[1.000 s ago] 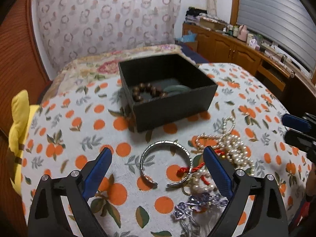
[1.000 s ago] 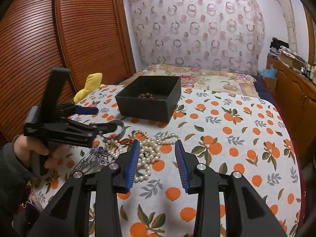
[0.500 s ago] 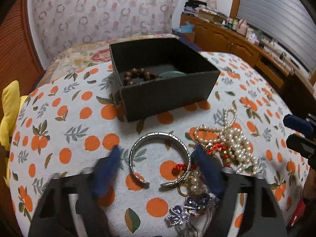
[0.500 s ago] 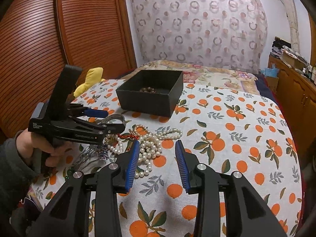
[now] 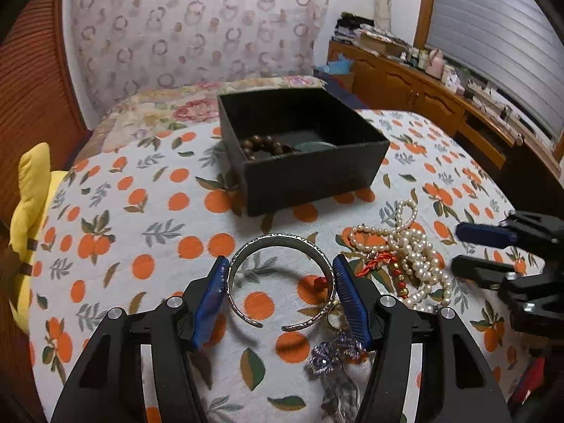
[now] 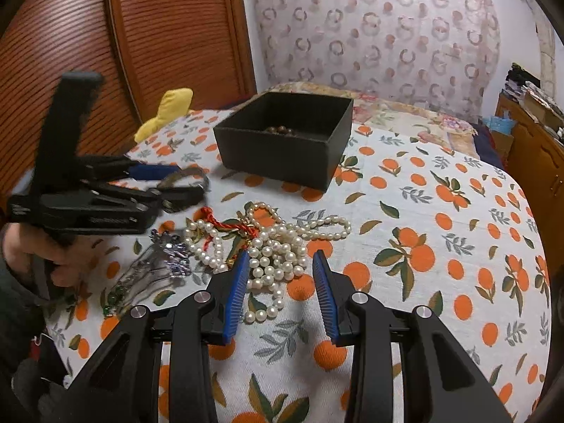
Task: Organize jewelry
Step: 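Grasp the silver bangle with the left gripper while the right approaches the pearls, then grasp and lift the pearl necklace with the right gripper while the left holds the bangle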
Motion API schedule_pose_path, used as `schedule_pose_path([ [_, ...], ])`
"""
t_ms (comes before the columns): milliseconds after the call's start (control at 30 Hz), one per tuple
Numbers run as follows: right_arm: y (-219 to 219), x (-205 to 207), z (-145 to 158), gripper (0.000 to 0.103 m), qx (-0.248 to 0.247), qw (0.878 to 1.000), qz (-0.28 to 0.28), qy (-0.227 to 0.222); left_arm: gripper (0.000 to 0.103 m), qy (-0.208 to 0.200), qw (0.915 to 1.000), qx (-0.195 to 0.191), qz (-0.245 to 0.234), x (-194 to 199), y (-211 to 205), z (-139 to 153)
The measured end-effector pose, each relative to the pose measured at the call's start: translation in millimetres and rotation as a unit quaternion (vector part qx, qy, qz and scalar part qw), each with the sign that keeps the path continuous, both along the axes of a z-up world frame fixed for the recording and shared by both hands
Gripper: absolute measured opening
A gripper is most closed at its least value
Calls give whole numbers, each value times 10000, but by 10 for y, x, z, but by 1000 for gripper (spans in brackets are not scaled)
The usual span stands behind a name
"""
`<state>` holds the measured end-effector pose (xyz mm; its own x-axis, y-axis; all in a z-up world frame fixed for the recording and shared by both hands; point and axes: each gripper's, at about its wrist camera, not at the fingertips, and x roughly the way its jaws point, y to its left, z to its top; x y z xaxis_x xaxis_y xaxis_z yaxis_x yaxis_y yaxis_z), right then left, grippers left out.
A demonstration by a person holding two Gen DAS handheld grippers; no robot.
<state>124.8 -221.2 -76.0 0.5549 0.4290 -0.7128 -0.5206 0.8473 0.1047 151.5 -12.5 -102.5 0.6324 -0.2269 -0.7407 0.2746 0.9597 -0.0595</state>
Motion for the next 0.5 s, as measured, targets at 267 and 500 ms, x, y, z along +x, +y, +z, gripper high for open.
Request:
schedule_pose_path([
  [267, -1, 200, -140, 29, -87, 9994, -145, 290, 58, -223, 9997, -106, 89, -151, 87, 109],
  [500, 106, 329, -189, 29, -226, 9986, -181, 452, 58, -257, 9995, -149, 43, -206, 62, 110],
])
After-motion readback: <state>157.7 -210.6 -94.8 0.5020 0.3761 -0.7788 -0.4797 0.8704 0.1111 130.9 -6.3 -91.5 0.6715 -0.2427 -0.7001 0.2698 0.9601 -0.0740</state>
